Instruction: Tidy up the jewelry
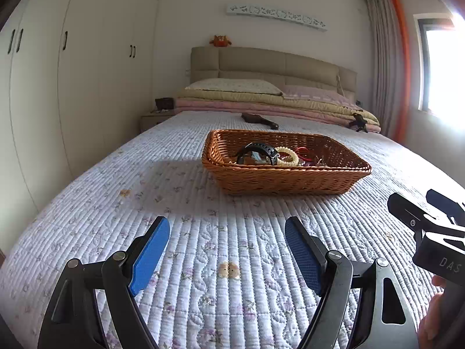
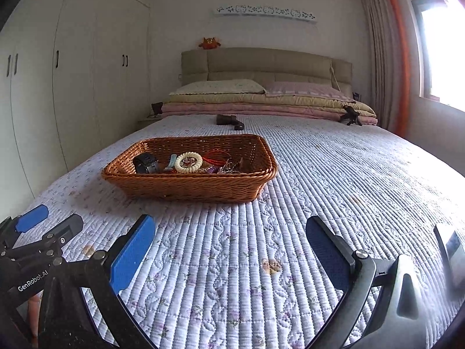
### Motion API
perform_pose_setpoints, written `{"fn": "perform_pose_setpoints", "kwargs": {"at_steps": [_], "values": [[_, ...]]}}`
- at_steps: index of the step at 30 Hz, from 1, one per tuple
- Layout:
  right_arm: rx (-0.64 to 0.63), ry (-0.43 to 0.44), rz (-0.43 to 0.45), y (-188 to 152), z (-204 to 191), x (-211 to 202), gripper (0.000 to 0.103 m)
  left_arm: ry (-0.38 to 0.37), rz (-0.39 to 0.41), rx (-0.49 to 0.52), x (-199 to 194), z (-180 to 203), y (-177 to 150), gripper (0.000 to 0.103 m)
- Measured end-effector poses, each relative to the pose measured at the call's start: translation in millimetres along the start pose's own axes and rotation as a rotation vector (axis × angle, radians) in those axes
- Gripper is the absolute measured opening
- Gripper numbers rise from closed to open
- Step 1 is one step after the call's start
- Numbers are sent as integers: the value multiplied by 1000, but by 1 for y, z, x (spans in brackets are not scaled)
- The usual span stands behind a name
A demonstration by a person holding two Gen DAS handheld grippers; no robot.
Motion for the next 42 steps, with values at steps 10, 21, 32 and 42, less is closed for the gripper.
{"fn": "perform_pose_setpoints", "kwargs": {"at_steps": [10, 21, 32, 42], "values": [[-9, 1, 3, -1, -3, -2, 103, 6, 0, 6, -1, 2, 1, 82], [-12, 2, -1, -1, -3, -2, 103, 6, 0, 10, -1, 2, 1, 82], [-20, 3, -6, -1, -4, -2, 103, 7, -4, 11, -1, 3, 0, 82], [-19, 5, -10, -2, -4, 0, 103, 7, -3, 11, -1, 3, 0, 82]]}}
Point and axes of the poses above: each gripper's, at about its wrist camera, not at the fingertips, and x roughly the way its jaws point, z to its right, y to its top, the point moved 3 cm from there along x, roughly the way its jaws point, and after that the axes turned 5 degrees about z, right-handed, at the moved point
